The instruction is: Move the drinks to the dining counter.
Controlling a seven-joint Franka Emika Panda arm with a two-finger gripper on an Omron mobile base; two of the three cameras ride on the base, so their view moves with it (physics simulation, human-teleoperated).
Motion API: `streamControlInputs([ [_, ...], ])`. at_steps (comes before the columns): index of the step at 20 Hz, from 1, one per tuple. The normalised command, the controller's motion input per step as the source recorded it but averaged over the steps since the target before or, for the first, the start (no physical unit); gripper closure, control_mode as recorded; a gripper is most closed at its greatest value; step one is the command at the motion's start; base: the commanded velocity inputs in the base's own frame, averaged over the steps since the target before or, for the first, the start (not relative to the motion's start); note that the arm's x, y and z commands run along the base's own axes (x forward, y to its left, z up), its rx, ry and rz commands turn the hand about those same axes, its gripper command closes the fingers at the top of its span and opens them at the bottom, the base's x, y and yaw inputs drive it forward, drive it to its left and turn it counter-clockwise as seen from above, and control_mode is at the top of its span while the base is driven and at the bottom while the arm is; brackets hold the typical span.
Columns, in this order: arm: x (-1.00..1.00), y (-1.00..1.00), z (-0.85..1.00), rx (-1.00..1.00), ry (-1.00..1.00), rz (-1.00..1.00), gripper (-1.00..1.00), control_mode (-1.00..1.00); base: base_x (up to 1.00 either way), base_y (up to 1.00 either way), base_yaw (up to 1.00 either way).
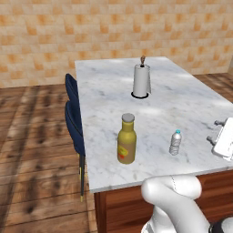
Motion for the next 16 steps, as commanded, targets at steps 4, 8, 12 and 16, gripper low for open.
streamControlInputs([
  [4, -0.47, 0.08, 1.0, -0.11, -0.15, 0.0, -1.0, -1.0, 0.0, 0.0, 0.0],
  [8, -0.53, 0.03, 1.0, -0.1, -0.18, 0.0, -1.0, -1.0, 0.0, 0.0, 0.0],
  [12, -0.5, 0.08, 1.0, -0.09, -0.14, 0.0, -1.0, -1.0, 0.0, 0.0, 0.0],
  [16, -0.53, 0.14, 0.99, -0.09, -0.15, 0.0, -1.0, -1.0, 0.0, 0.0, 0.0],
])
